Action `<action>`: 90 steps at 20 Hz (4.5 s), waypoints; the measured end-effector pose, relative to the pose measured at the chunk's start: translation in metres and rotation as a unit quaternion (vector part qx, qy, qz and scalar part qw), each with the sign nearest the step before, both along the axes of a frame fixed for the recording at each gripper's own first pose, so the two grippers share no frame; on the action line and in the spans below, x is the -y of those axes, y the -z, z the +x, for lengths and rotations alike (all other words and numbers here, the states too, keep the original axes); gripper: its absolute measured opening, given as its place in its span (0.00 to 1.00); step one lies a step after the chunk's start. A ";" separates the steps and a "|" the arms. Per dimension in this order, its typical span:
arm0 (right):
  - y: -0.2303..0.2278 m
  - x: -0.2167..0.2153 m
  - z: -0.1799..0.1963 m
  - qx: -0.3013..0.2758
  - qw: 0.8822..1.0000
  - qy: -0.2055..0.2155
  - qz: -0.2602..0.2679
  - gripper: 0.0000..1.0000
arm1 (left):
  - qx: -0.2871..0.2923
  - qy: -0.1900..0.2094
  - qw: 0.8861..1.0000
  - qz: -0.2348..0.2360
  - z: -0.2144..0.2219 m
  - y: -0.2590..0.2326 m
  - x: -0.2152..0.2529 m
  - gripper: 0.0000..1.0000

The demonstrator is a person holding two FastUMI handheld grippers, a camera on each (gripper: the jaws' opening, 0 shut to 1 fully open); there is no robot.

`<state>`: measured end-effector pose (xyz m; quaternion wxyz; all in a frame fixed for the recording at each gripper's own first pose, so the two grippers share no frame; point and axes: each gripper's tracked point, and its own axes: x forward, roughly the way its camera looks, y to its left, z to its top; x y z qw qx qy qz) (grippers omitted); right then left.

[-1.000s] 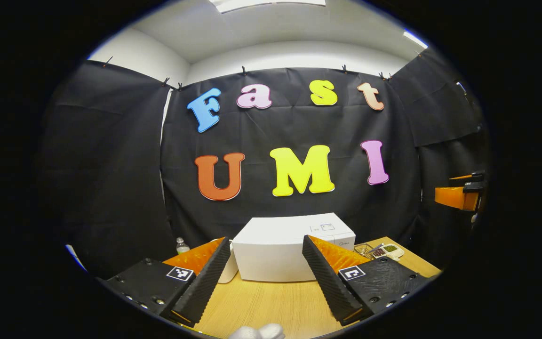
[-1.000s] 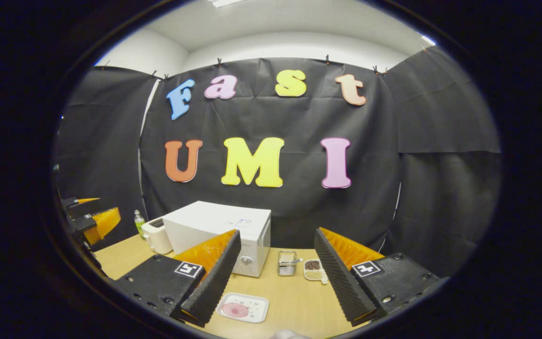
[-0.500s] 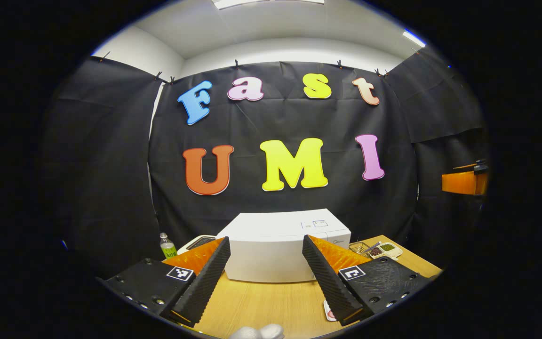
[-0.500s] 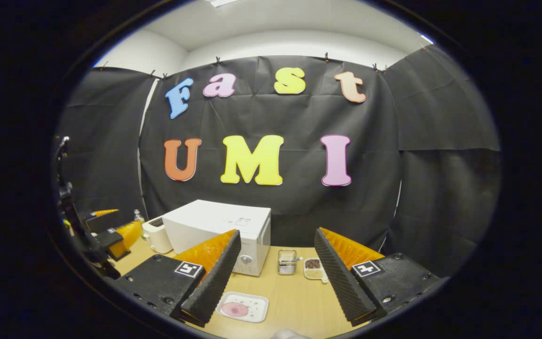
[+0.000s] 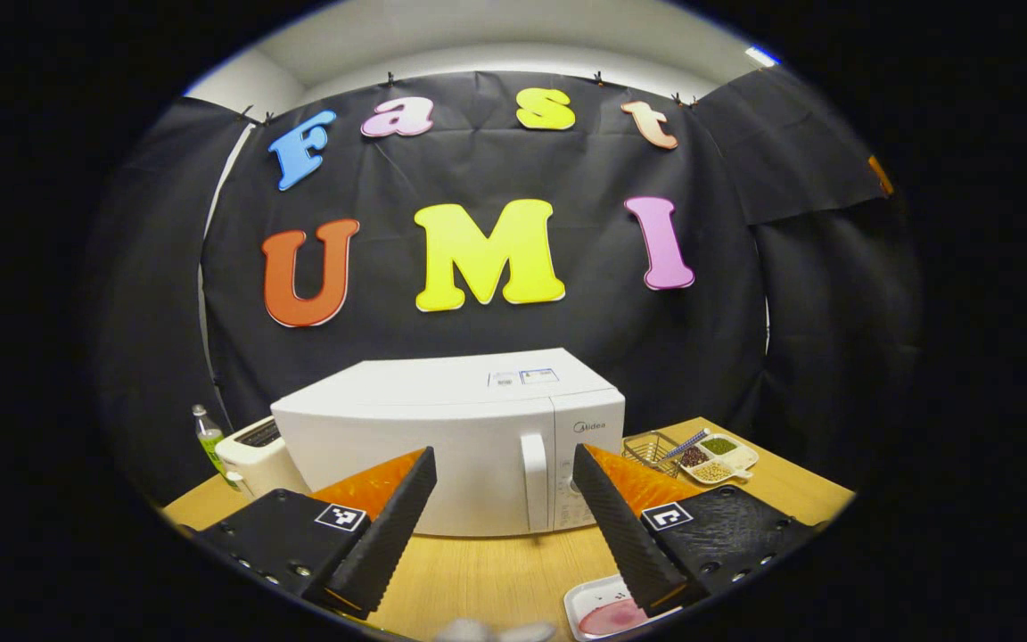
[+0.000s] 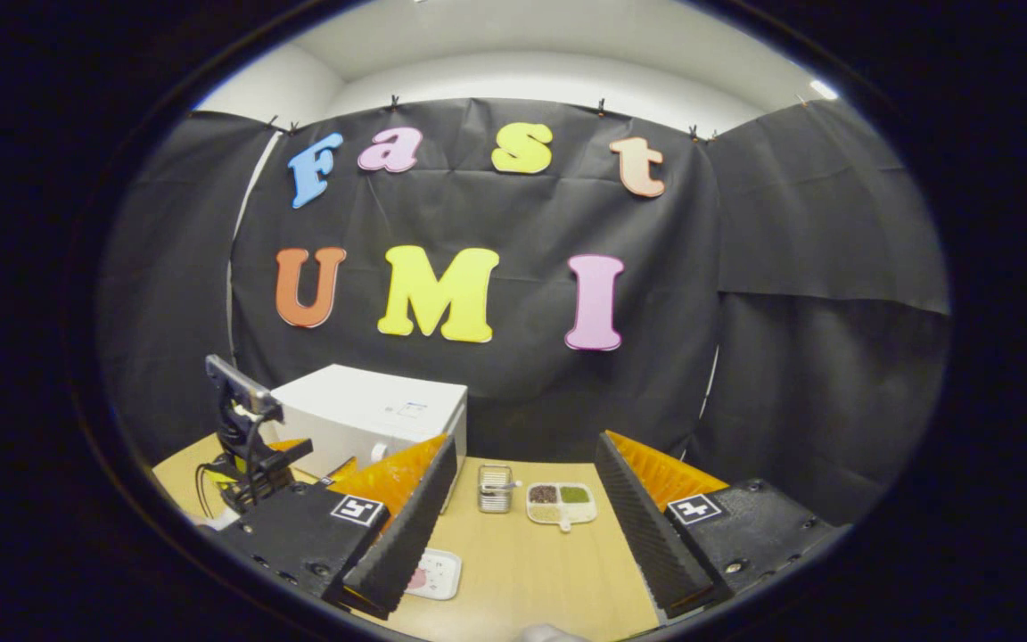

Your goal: Open the microwave oven with the left hand, put the food in, and close the microwave oven.

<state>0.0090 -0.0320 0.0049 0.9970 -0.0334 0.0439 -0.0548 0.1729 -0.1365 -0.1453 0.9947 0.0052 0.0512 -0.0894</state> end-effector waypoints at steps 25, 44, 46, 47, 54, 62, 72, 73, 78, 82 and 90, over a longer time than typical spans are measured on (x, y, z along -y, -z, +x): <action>0.025 0.020 0.000 -0.048 0.998 0.031 0.004 1.00 | -0.074 0.030 0.996 -0.025 0.068 0.069 0.031 0.14; 0.048 -0.090 0.004 -0.054 0.994 -0.099 -0.001 1.00 | -0.073 -0.057 0.996 0.018 -0.102 0.073 -0.131 0.95; 0.051 -0.096 0.001 -0.052 0.993 -0.103 -0.003 1.00 | -0.071 -0.067 0.995 0.026 -0.111 0.071 -0.144 0.95; 0.055 -0.099 0.000 -0.053 0.993 -0.105 -0.005 1.00 | -0.071 -0.072 0.994 0.027 -0.115 0.071 -0.152 0.95; 0.117 -0.104 0.010 -0.083 0.991 -0.108 0.015 1.00 | -0.082 -0.115 0.989 0.044 -0.158 0.071 -0.223 0.95; 0.236 -0.098 0.043 -0.216 0.970 -0.113 0.019 0.98 | -0.082 -0.203 0.974 0.054 -0.205 0.062 -0.312 0.95; 0.389 -0.093 0.070 -0.421 0.893 -0.090 0.133 0.46 | -0.059 -0.199 0.977 0.056 -0.225 0.022 -0.286 0.95; 0.395 -0.093 0.071 -0.429 0.889 -0.085 0.137 0.39 | -0.057 -0.194 0.978 0.052 -0.222 0.020 -0.281 0.95; 0.414 -0.095 0.070 -0.466 0.868 -0.067 0.159 0.26 | -0.055 -0.187 0.980 0.035 -0.210 0.014 -0.268 0.95; 0.417 -0.093 0.070 -0.489 0.846 -0.045 0.205 0.00 | -0.054 -0.191 0.980 0.020 -0.207 0.012 -0.267 0.95; 0.405 -0.098 0.070 -0.477 0.842 -0.065 0.242 0.04 | -0.047 -0.189 0.981 0.016 -0.202 0.007 -0.261 0.95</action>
